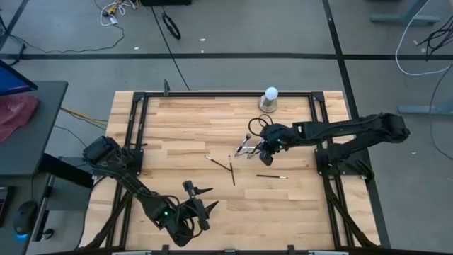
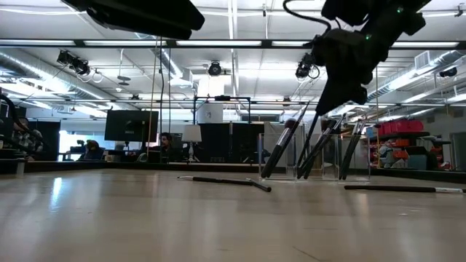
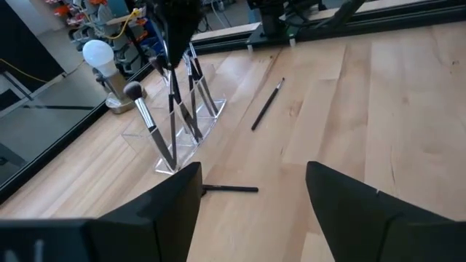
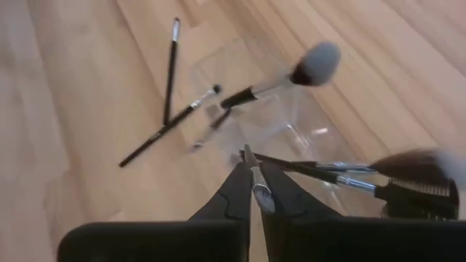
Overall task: Put items in baskets/containers
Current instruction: Put the black eyeshadow brush into the transparent organizer
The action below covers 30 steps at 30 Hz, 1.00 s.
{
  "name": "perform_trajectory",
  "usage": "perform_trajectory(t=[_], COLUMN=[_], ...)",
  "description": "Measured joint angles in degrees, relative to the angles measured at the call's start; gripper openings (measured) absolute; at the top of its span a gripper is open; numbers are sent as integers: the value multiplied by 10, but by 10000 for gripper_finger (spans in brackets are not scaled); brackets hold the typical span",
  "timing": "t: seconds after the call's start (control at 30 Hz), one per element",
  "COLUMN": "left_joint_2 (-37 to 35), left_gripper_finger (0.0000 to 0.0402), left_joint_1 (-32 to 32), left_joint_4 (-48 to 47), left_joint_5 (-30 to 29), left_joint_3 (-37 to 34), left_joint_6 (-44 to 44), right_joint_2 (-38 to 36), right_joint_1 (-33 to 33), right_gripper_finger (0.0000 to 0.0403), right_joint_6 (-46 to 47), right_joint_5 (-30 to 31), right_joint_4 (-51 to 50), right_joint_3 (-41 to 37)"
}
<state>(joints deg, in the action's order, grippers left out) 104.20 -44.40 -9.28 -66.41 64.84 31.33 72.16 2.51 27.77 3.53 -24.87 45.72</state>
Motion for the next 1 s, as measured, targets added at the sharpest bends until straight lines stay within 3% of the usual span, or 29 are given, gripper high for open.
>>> perform_trajectory(t=[0.17, 0.33, 0.5, 0.67, 0.83, 1.0], left_joint_2=[0, 0, 0, 0, 0, 0], left_gripper_finger=[252, 252, 252, 252, 252, 252], left_joint_1=[0, 0, 1, 1, 4, 12], left_joint_4=[1, 3, 7, 7, 7, 7], left_joint_5=[0, 0, 0, 0, 0, 1], left_joint_3=[0, 0, 0, 0, 0, 0], left_joint_6=[0, 0, 2, 10, 10, 21], right_joint_2=[1, -1, -24, -70, -103, -83], right_joint_1=[20, 36, 54, 47, -44, -226], right_gripper_finger=[41, 96, 152, 166, 146, 110], right_joint_6=[-12, -29, -47, -50, -75, -73], right_joint_5=[-1, 1, 34, 89, 123, 171], right_joint_4=[12, 13, 12, 0, 22, 83], right_joint_3=[-19, -20, -20, -5, 5, 6])
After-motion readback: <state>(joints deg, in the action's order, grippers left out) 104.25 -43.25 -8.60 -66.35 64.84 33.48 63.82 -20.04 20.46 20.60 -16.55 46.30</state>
